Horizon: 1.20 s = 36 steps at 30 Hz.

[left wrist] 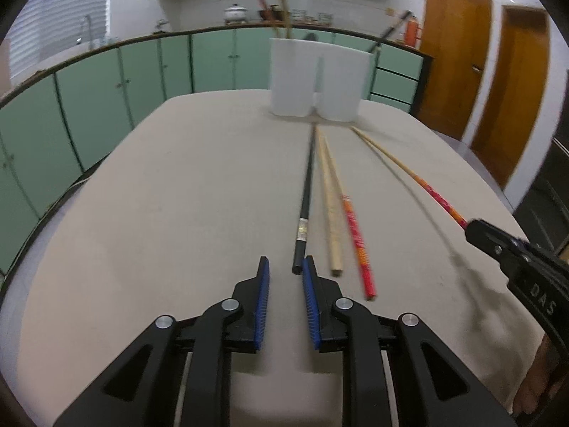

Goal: Organize utensils
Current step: 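Carry both chopsticks to the white holder and drop them in with both tools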

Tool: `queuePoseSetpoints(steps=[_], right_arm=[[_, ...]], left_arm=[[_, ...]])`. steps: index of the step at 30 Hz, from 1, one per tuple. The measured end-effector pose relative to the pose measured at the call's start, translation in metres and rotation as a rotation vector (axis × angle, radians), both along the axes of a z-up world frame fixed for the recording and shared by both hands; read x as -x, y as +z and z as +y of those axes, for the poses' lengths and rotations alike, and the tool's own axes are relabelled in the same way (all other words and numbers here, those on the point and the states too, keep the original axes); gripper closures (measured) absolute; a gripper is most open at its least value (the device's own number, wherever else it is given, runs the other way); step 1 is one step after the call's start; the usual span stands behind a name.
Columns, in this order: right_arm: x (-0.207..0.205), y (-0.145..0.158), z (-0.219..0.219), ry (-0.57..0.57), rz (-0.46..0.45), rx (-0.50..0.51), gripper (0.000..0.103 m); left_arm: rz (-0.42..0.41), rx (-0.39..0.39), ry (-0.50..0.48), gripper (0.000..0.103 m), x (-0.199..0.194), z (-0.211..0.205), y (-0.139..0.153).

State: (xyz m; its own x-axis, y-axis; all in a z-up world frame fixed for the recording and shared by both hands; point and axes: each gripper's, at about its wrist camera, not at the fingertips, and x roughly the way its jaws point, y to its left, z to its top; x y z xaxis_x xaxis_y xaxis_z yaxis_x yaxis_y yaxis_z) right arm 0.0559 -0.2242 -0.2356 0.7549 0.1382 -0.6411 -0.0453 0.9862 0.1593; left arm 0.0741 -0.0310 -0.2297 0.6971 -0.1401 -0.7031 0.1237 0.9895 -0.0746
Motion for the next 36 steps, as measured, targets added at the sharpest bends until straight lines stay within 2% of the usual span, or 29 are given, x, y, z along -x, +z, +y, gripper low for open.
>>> queuePoseSetpoints(steps=[6, 9, 10, 11, 12, 17, 22, 29, 36], right_arm=[[-0.003, -0.005, 0.001, 0.013, 0.012, -0.006, 0.098], [-0.004, -0.004, 0.0, 0.009, 0.013, -0.006, 0.098], [-0.005, -0.004, 0.0, 0.009, 0.011, -0.005, 0.098], [-0.005, -0.003, 0.0, 0.008, 0.01, -0.005, 0.098], [-0.004, -0.002, 0.0, 0.009, 0.007, -0.004, 0.098], [-0.002, 0.004, 0.002, 0.011, -0.007, 0.016, 0.098], [0.002, 0.02, -0.001, 0.011, -0.046, 0.036, 0.098], [-0.002, 0.061, -0.008, 0.014, -0.131, 0.061, 0.098], [-0.023, 0.111, -0.02, 0.033, -0.19, 0.013, 0.098]], left_arm=[[0.0, -0.01, -0.018, 0.077, -0.004, -0.005, -0.001], [0.006, 0.005, -0.018, 0.077, -0.008, -0.004, -0.001], [0.007, 0.012, -0.02, 0.079, -0.01, -0.004, -0.001], [0.007, 0.015, -0.019, 0.091, -0.01, -0.004, -0.002], [0.009, 0.019, -0.02, 0.096, -0.011, -0.004, -0.002], [0.004, 0.067, -0.034, 0.097, -0.009, -0.001, 0.004], [-0.064, 0.075, -0.044, 0.097, 0.0, 0.003, 0.03], [-0.185, 0.095, -0.037, 0.097, 0.003, 0.015, 0.087], [-0.285, 0.104, -0.043, 0.097, -0.009, 0.021, 0.137]])
